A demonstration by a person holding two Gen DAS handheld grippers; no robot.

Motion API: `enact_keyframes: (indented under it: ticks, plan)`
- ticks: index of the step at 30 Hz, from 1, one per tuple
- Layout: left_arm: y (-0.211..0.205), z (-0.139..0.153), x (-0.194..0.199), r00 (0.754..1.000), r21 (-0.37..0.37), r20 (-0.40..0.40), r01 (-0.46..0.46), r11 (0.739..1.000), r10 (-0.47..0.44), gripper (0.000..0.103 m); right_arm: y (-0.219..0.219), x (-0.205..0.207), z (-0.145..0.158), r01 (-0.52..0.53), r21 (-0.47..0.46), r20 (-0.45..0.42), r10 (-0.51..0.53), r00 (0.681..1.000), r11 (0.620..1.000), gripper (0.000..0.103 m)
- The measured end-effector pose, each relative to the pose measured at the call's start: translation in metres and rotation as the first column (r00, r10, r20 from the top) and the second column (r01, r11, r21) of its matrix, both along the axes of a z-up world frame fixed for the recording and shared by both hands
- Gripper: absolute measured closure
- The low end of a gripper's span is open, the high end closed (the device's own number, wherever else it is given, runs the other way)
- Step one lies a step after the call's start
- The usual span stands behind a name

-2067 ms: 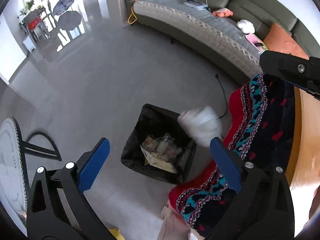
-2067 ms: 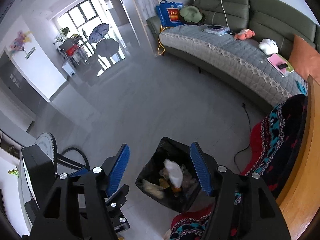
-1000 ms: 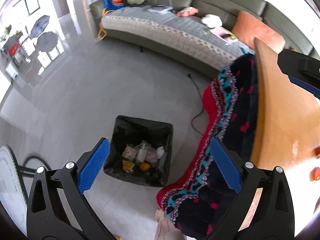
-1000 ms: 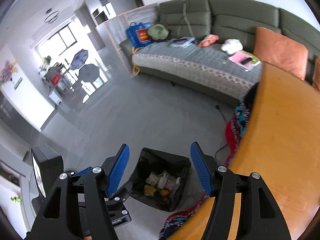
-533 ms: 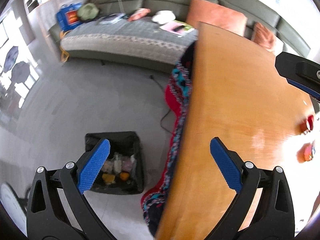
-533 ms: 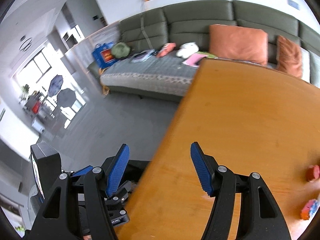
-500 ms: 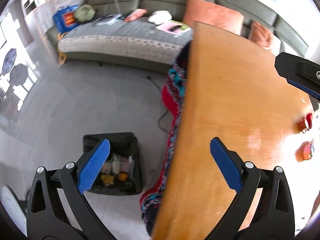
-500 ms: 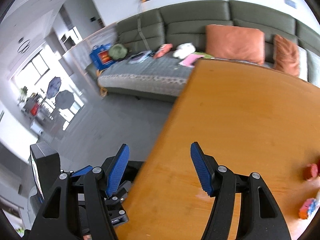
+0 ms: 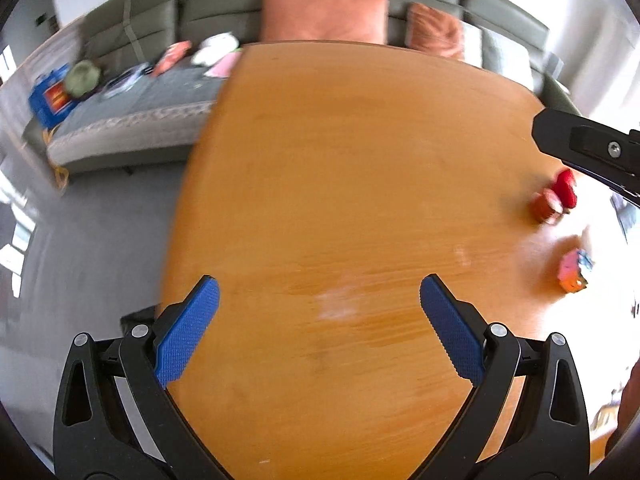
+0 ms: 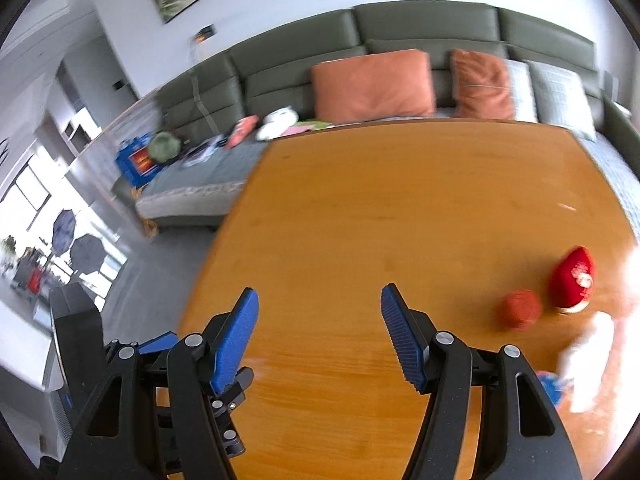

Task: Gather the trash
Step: 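Move both open tools back over the table toward the red items, then grasp the clear plastic bag with the right tool while the left tool grasps the block toy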

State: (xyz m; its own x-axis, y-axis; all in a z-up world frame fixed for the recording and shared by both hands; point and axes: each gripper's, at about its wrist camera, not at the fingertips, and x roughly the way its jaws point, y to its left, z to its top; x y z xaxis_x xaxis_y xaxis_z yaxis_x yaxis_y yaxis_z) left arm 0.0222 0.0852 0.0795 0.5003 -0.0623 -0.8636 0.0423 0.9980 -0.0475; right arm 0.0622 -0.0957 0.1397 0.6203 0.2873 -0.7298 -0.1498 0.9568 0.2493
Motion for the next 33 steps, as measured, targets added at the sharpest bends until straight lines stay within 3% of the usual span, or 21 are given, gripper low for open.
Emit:
enact_keyframes:
  ticks: [8, 18, 27, 33]
  plan:
    - [-0.086, -0.009, 0.010, 0.986, -0.032, -0.025, 0.161, 0.986, -0.162, 0.006, -0.090, -0.004, -0.011, 0.178, -0.062, -0.013, -0.179, 0.984, 0.982, 0.038]
    - [-0.163, -0.016, 0.008, 0.957, -0.042, -0.039, 0.286, 0.957, -0.288, 0.006, -0.177, -0.021, -0.031, 0.357, -0.127, -0.047, -0.365, 0.930, 0.926, 0.038]
    - [-0.209, -0.022, 0.010, 0.941, -0.049, -0.051, 0.331, 0.942, -0.334, 0.006, -0.214, -0.009, -0.067, 0.395, -0.177, -0.119, -0.418, 0.901, 0.901, 0.034]
    - [-0.237, -0.030, 0.004, 0.915, -0.011, -0.062, 0.399, 0.917, -0.399, 0.006, -0.228, 0.015, -0.101, 0.390, -0.129, -0.229, -0.410, 0.883, 0.912, 0.034]
